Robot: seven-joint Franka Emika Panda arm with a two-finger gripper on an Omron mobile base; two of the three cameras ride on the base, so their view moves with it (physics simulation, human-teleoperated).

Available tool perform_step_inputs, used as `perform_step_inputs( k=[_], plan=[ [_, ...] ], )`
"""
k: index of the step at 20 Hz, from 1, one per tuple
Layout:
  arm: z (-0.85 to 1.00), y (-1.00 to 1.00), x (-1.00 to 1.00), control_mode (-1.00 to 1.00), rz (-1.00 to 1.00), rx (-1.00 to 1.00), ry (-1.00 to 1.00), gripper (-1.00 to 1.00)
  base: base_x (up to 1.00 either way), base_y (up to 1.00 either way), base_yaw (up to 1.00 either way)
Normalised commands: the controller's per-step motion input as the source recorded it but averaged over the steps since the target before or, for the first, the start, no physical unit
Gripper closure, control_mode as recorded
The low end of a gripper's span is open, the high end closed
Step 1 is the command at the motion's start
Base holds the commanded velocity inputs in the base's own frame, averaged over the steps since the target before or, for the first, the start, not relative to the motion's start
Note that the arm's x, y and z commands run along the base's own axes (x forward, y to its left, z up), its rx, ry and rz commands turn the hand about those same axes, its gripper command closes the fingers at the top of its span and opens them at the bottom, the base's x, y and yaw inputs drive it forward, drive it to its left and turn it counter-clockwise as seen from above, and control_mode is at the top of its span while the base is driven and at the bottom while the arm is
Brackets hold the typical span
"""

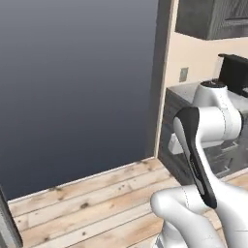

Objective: Pick up the tangerine and peach from the fridge and place one fruit on each plate on the dining counter.

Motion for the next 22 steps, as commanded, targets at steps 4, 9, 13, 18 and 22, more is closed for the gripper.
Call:
perform_step_inputs(
  k=[4, 9, 13, 18, 22],
  plan=[
    [0.00, 0.00, 0.00, 1.00, 0.00, 0.00, 0.00, 1.00, 0.00, -0.49, -0.84],
    [0.00, 0.00, 0.00, 1.00, 0.00, 0.00, 0.00, 1.00, 0.00, -0.54, -0.85],
    [0.00, 0.00, 0.00, 1.00, 0.00, 0.00, 0.00, 1.00, 0.10, -0.45, -0.84],
    [0.00, 0.00, 0.00, 1.00, 0.00, 0.00, 0.00, 1.00, 0.17, -0.47, -0.81],
    [0.00, 0.00, 0.00, 1.00, 0.00, 0.00, 0.00, 1.00, 0.34, -0.36, -0.76]
  ],
)
